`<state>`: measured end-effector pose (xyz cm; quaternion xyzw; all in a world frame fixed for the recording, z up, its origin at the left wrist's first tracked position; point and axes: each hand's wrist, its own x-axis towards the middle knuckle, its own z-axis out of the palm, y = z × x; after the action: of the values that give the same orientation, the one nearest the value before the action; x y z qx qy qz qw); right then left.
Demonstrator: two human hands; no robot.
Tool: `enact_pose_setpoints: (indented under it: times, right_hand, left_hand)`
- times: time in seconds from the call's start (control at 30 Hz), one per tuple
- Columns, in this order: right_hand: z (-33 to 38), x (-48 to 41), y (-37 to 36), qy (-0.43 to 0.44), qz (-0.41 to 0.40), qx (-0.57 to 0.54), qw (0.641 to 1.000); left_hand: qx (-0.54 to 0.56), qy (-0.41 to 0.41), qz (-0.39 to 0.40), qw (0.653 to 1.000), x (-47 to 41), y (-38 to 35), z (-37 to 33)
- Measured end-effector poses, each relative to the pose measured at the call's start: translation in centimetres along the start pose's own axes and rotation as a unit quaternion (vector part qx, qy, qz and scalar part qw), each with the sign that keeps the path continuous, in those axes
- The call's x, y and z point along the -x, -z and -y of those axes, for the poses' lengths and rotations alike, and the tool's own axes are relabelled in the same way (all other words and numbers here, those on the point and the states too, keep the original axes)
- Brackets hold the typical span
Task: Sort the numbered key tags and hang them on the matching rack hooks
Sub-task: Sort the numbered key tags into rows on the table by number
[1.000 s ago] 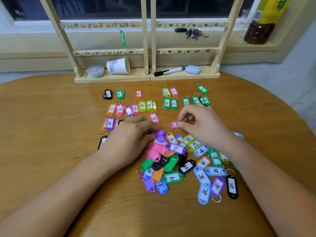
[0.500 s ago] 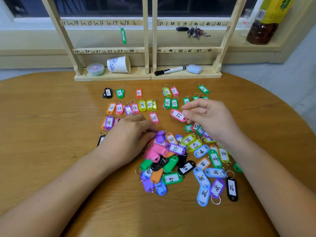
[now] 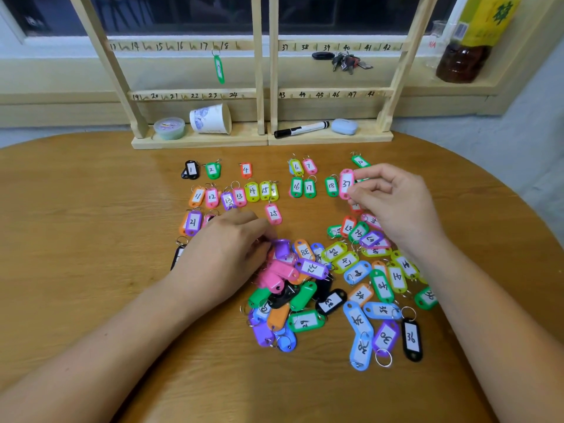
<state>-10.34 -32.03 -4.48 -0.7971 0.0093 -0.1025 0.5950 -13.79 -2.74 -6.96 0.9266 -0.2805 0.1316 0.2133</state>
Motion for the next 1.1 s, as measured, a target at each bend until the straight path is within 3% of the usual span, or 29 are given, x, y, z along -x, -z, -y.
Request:
enact_pose_setpoints:
  times: [0.13,0.3,0.47,0.8,1.1]
  right_hand:
    - [-0.5,-1.0,2.1,0.004,-0.041,0.015,0.999]
    - [-1.6,-0.3,3.1,-0.009,0.03,0.029,0.999]
    - [-2.4,1.1,4.2,-0.008,0.041,0.04,0.998]
    - [-1.9,2.1,3.8,-0.004,0.052,0.067,0.996]
    - [-1.2,5.7,3.4,-0.016,0.048,0.103,0.993]
  left_hand:
    - [0.03,-0.003,0.002,1.0,-0.1,0.0,-0.2]
    - [0.15,-0.057,0.061,0.985,-0.6,0.0,-1.8]
    - [0.212,-0.064,0.135,0.966,-3.1,-1.2,-3.5]
    - [0.189,-0.043,0.223,0.955,-6.2,-3.6,-5.0]
    - [0.202,-0.025,0.22,0.954,-3.2,-2.2,-6.5]
